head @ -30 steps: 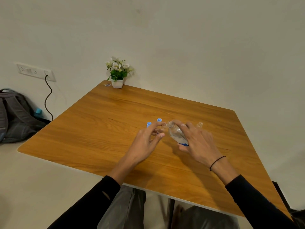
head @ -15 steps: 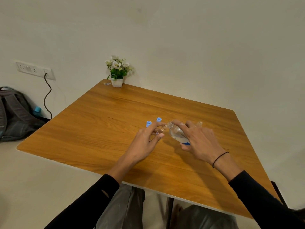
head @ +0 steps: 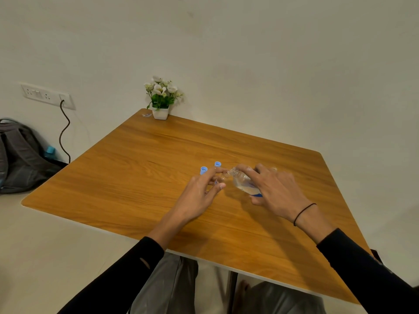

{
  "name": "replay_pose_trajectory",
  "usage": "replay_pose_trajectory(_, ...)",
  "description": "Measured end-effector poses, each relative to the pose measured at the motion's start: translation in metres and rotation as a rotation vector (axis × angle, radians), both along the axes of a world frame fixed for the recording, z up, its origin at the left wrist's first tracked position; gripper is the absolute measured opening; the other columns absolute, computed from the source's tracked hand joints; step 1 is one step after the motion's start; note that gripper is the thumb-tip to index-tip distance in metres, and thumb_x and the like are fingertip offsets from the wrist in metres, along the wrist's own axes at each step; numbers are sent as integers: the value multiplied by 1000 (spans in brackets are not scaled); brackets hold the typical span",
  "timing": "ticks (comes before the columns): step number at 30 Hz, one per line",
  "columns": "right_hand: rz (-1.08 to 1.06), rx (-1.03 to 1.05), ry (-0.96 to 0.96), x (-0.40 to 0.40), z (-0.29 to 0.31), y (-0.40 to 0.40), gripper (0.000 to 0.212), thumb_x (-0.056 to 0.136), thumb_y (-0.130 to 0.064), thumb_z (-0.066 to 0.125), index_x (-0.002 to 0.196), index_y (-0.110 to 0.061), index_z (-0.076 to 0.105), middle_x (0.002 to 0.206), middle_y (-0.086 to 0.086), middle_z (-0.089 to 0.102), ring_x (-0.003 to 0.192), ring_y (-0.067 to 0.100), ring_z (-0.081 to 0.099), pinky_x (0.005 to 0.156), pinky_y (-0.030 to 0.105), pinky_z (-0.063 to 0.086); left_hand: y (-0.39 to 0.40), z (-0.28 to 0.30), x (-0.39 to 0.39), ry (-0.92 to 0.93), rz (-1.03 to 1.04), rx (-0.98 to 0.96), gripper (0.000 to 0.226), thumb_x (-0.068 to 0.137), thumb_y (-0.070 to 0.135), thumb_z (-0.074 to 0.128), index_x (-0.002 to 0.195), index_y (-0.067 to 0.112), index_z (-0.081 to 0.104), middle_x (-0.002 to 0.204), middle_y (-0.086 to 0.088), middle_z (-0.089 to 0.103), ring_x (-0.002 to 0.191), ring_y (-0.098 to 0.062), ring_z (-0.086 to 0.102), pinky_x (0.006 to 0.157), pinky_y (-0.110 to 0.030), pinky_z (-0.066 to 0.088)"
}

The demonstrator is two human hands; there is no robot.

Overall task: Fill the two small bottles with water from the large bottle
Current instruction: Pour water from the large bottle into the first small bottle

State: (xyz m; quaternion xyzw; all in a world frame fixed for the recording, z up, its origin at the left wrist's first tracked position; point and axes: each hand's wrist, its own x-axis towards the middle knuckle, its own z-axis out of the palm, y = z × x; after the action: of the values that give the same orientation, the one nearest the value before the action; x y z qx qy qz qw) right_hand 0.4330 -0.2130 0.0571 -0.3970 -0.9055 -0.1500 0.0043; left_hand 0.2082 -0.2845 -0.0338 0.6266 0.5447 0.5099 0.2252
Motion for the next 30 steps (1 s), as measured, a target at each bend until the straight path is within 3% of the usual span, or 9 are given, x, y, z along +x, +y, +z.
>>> replay_pose_trajectory(2, 1, 0, -7, 0, 1, 1, 94, 79, -56, 81, 153, -47, 23, 102, -5, 58, 67, 12, 42, 49, 29, 37, 1, 0, 1, -5, 1, 0, 37, 103, 57, 58, 138, 65, 50, 122, 21, 76, 121, 7, 68, 84, -36, 69)
replay_pose_trajectory(6, -2, 19, -27, 0, 1, 4, 95, 76, -56, 82, 153, -46, 27, 101, -6, 59, 66, 12, 39, 47, 27, 30, 3, -1, 1, -11, 2, -1, 38, 104, 50, 61, 140, 59, 54, 121, 21, 77, 120, 5, 70, 84, -33, 68)
replay_pose_trajectory(16, 14, 13, -70, 0, 3, 7, 96, 77, -58, 82, 154, -46, 25, 102, -5, 58, 68, 11, 41, 48, 25, 22, 7, -7, 0, -9, 1, -26, 38, 107, 37, 66, 143, 46, 58, 122, 14, 77, 119, 1, 71, 83, -41, 69)
replay_pose_trajectory(24, 17, 19, -104, -1, 7, 8, 94, 84, -59, 75, 156, -48, 16, 113, -3, 57, 76, 14, 48, 54, 29, 33, 4, -4, 0, -18, 7, -3, 38, 107, 40, 66, 142, 49, 57, 123, 14, 78, 122, 0, 70, 80, -42, 69)
replay_pose_trajectory(30, 40, 19, -99, -1, 9, 8, 93, 85, -58, 74, 156, -49, 14, 114, -3, 57, 81, 17, 58, 56, 30, 36, 3, -3, 0, -24, 10, 1, 38, 106, 40, 66, 143, 47, 57, 122, 19, 77, 121, 1, 70, 79, -31, 67)
